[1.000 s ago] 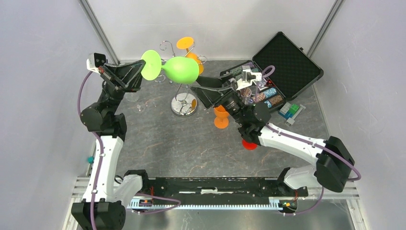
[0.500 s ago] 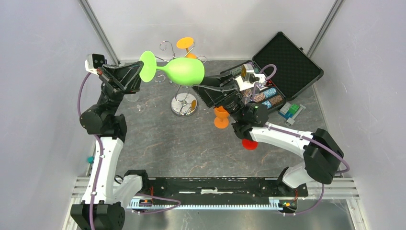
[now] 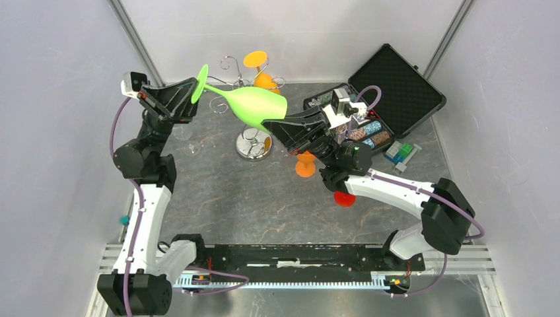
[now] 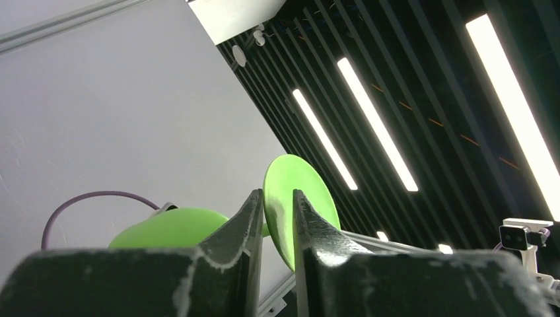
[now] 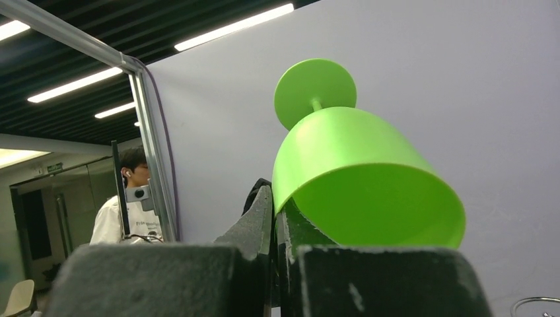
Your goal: Take the wine glass off the wine glass rack
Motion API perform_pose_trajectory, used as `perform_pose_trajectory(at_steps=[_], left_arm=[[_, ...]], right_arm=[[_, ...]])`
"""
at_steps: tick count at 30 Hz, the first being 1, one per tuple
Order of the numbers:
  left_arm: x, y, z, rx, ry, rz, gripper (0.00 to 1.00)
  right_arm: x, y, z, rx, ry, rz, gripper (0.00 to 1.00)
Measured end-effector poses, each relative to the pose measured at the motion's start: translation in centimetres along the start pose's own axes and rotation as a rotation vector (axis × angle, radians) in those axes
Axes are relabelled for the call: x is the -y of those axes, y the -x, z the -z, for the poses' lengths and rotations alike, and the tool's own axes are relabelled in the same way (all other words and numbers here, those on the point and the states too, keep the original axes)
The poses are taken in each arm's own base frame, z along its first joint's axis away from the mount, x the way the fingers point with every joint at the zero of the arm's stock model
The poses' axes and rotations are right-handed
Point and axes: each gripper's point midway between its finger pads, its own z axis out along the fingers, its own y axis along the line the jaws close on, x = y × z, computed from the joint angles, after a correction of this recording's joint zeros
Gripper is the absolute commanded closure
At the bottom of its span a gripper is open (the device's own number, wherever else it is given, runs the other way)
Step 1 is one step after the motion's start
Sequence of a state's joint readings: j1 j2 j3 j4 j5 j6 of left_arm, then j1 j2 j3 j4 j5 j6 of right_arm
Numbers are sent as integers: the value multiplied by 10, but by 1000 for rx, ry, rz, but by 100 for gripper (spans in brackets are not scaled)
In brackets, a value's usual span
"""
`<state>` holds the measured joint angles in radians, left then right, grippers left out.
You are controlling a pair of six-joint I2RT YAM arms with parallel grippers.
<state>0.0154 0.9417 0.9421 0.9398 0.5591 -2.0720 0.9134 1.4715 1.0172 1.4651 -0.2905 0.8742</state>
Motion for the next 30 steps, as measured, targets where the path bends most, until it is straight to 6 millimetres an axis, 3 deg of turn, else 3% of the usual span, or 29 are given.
perform_pose_trajectory(at_steps=[6, 11, 16, 20, 25, 30], left_arm=[[1, -1, 0, -6, -11, -7, 26], [3, -3, 0, -18, -17, -14, 9], [-3, -4, 2, -29, 2, -8, 7], [-14, 7, -5, -35, -6, -17, 6], [-27, 21, -27, -72, 52, -16, 6], [-19, 6, -42, -185, 121, -232, 5]], right_arm=[[-7, 7, 8, 6, -7, 67, 100], [-23, 36, 16, 49, -38, 164, 100], [-25, 72, 32, 55, -224, 253, 100], [-21, 103, 59, 29, -442, 320, 100], [-18, 120, 87, -127, -651, 405, 100], [-15, 112, 114, -354, -770, 458, 100]])
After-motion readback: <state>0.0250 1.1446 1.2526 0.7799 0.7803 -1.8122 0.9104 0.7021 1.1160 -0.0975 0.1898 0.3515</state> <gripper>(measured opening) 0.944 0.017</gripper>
